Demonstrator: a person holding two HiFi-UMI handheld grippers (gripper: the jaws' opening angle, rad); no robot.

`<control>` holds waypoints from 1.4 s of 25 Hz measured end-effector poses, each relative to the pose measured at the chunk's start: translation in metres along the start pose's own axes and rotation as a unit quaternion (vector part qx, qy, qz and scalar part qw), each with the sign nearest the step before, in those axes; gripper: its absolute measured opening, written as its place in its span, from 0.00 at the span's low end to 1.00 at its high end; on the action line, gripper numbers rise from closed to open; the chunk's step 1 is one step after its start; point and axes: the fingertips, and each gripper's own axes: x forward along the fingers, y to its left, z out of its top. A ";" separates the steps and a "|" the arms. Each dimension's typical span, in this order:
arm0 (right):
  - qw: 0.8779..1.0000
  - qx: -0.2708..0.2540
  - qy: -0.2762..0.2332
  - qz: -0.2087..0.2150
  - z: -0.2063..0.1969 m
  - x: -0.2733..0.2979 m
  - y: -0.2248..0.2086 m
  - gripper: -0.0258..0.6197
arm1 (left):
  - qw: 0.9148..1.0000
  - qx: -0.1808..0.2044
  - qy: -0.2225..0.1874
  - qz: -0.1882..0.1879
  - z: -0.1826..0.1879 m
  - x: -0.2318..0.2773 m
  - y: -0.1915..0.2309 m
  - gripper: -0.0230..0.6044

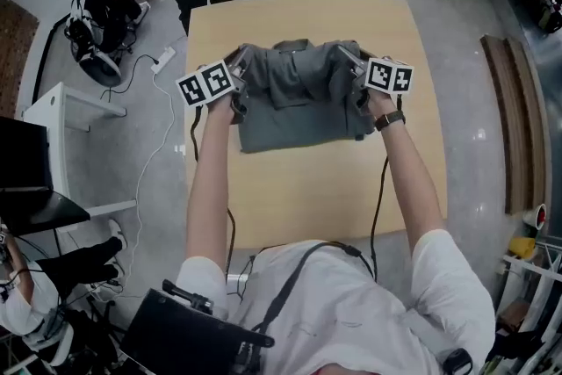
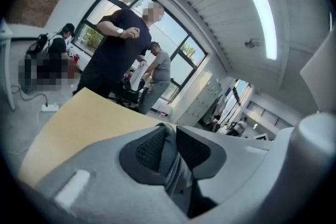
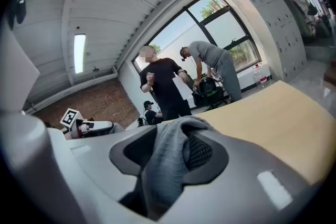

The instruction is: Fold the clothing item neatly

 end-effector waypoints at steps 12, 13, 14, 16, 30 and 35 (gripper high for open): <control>0.979 -0.030 0.170 -0.109 -0.156 -0.029 -0.105 0.74 | 0.972 -0.006 0.179 0.155 -0.213 -0.049 0.140 0.35; 0.977 -0.038 0.169 -0.124 -0.167 -0.048 -0.111 0.71 | 0.969 -0.003 0.192 0.158 -0.230 -0.064 0.137 0.35; 0.974 -0.043 0.172 -0.138 -0.179 -0.065 -0.117 0.69 | 0.966 0.002 0.205 0.160 -0.245 -0.076 0.133 0.35; 0.968 -0.042 0.185 -0.163 -0.204 -0.091 -0.127 0.68 | 0.960 0.013 0.233 0.153 -0.271 -0.090 0.125 0.35; 0.977 0.079 0.120 -0.161 -0.251 -0.140 -0.123 0.12 | 0.963 0.032 0.219 0.153 -0.298 -0.124 0.115 0.08; 0.975 0.128 0.117 -0.137 -0.279 -0.183 -0.118 0.12 | 0.965 0.014 0.208 0.161 -0.312 -0.170 0.111 0.08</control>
